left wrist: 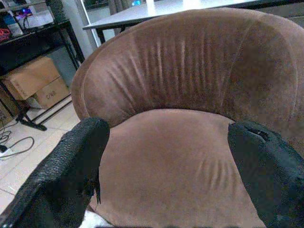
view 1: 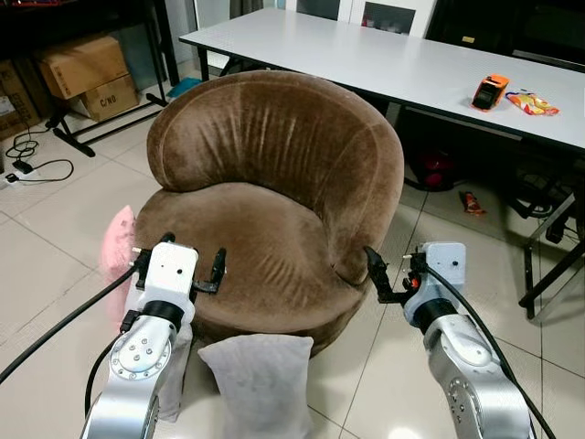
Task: Move the pillow to the sofa from floor
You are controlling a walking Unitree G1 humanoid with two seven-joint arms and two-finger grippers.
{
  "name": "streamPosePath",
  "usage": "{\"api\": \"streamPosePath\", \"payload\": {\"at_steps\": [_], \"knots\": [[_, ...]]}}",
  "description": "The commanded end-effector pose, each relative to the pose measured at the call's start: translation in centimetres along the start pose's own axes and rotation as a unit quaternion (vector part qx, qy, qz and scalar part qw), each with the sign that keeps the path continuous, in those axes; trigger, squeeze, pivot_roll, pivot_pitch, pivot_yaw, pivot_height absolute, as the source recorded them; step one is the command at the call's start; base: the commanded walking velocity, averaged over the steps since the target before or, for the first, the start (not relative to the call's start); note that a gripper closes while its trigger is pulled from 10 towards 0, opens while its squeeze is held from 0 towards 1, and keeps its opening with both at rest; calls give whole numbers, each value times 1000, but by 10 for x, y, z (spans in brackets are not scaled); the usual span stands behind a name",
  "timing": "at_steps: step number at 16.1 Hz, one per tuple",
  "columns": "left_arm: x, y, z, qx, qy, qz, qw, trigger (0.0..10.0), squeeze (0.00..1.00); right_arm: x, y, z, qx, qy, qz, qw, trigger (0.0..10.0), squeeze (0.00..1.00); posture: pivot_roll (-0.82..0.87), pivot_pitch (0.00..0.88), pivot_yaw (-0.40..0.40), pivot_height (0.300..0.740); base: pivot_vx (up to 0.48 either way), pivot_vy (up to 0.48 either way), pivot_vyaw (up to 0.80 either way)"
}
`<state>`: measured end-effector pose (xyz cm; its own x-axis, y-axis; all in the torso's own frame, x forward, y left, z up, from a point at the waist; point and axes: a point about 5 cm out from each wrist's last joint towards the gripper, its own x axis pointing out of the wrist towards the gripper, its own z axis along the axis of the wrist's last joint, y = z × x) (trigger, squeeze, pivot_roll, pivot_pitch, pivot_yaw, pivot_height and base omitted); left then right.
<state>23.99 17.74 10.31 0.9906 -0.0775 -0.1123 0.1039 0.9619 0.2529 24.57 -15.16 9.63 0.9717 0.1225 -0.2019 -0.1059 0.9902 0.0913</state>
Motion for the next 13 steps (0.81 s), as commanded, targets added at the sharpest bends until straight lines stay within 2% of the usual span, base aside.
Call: {"api": "streamPosePath", "payload": {"at_steps": [1, 6, 7, 11, 13], "knots": [[0, 0, -1, 0, 0, -2, 1000, 10000, 0, -1, -3, 1, 4, -1, -5, 1000, 10000, 1000, 1, 0, -35, 695, 0, 0, 0], [-2, 1, 1, -19, -10, -1, 1000, 10000, 0, -2, 1, -1, 4, 1, 2, 1000, 10000, 1000, -1, 0, -31, 650, 0, 0, 0], [-2, 3, 1, -37, -10, 2, 999, 10000, 0, -2, 2, -1, 4, 1, 3, 1000, 10000, 1000, 0, 0, -31, 635, 0, 0, 0], [-1, 6, 2, -13, -19, 18, 1000, 10000, 0, -2, 2, -1, 2, 0, 4, 1000, 10000, 1000, 3, 0, -38, 600, 0, 0, 0], [-2, 6, 2, -21, -24, 15, 999, 10000, 0, -1, 2, 0, 0, 0, 4, 1000, 10000, 1000, 5, 0, -41, 600, 0, 0, 0]]}}
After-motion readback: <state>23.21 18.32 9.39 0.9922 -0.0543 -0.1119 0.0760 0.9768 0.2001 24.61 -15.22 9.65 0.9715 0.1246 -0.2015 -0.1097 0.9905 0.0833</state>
